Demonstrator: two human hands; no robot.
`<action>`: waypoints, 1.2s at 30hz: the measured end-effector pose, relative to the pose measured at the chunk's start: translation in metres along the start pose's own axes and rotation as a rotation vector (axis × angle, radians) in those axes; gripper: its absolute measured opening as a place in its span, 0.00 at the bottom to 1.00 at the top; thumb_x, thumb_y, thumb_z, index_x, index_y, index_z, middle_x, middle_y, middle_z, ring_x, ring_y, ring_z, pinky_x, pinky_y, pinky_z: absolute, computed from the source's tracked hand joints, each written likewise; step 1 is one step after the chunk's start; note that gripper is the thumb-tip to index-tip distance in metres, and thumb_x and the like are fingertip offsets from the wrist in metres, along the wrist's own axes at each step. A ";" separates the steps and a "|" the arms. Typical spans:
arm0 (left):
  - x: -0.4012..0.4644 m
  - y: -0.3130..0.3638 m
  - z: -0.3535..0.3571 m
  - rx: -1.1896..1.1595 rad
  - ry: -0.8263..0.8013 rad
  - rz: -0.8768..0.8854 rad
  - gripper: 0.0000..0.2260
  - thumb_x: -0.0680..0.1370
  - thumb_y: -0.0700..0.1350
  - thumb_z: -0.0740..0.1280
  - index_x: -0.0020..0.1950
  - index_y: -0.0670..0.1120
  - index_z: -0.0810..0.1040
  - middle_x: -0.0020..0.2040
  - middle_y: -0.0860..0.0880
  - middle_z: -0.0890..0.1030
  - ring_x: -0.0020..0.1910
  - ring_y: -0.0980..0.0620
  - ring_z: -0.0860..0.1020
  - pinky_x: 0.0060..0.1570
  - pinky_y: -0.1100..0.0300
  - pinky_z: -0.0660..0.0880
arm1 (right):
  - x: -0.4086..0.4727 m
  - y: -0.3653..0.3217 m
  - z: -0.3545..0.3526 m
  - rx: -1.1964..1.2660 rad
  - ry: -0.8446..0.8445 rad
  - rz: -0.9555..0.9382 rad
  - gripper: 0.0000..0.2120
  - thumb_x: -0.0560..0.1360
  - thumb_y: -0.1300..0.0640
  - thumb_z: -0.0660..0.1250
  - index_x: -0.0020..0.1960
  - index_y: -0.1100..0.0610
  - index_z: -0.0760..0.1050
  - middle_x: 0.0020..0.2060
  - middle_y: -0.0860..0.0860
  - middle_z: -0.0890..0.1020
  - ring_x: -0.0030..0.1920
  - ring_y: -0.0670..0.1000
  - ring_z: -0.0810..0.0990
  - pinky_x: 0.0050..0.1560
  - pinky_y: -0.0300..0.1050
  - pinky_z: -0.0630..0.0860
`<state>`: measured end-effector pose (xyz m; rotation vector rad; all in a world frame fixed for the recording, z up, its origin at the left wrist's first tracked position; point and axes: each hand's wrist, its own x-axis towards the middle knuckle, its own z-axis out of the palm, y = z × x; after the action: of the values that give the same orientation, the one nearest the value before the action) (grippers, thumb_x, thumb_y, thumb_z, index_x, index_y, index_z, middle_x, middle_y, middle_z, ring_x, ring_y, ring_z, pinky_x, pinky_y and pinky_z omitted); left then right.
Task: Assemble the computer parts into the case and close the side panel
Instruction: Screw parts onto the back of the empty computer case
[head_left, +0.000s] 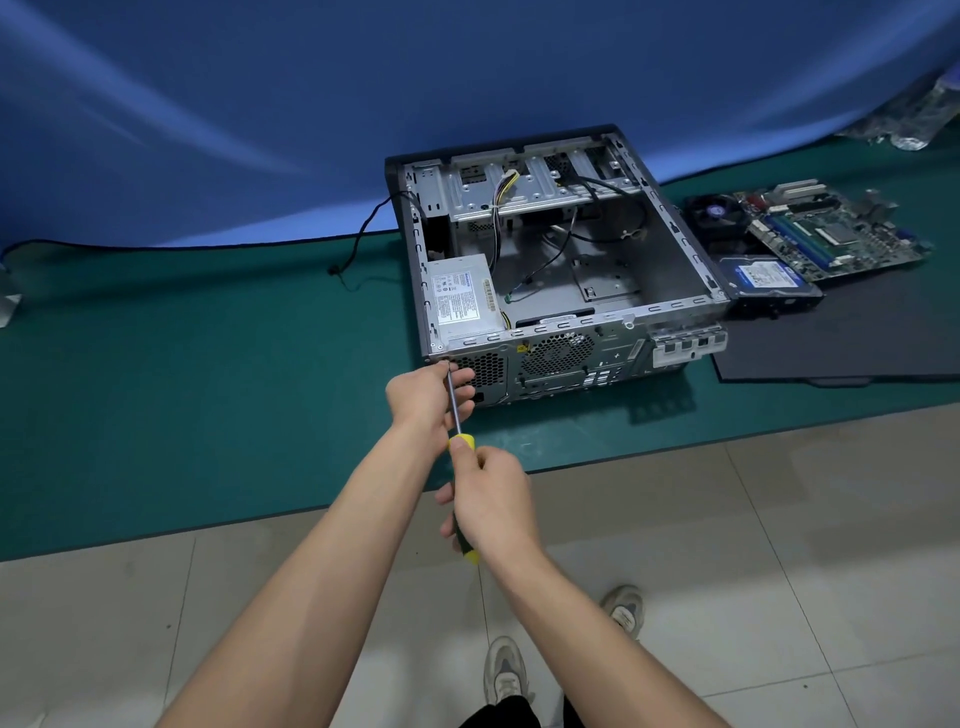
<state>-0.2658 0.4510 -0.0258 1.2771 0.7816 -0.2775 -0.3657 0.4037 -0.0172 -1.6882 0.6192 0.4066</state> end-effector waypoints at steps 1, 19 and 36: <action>0.001 0.001 -0.001 -0.002 -0.008 -0.012 0.10 0.81 0.39 0.60 0.41 0.40 0.75 0.27 0.48 0.80 0.18 0.57 0.73 0.19 0.68 0.71 | 0.000 -0.002 -0.002 0.065 -0.033 0.026 0.18 0.80 0.46 0.58 0.40 0.58 0.71 0.31 0.51 0.80 0.20 0.49 0.74 0.23 0.41 0.73; 0.007 0.007 -0.010 -0.079 -0.203 -0.154 0.10 0.82 0.39 0.57 0.43 0.38 0.72 0.28 0.45 0.82 0.21 0.56 0.77 0.20 0.65 0.73 | 0.007 -0.012 -0.005 0.164 -0.159 0.171 0.19 0.79 0.45 0.58 0.41 0.60 0.73 0.23 0.51 0.79 0.20 0.51 0.76 0.28 0.40 0.72; 0.008 0.004 -0.021 0.012 -0.317 -0.120 0.10 0.83 0.41 0.55 0.49 0.39 0.75 0.35 0.47 0.84 0.27 0.56 0.80 0.25 0.63 0.77 | 0.010 -0.007 -0.001 0.205 -0.104 0.171 0.19 0.82 0.47 0.54 0.40 0.58 0.72 0.22 0.47 0.80 0.19 0.47 0.75 0.26 0.41 0.73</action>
<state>-0.2655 0.4731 -0.0301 1.1625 0.5851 -0.5677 -0.3537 0.4017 -0.0171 -1.4155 0.7063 0.5317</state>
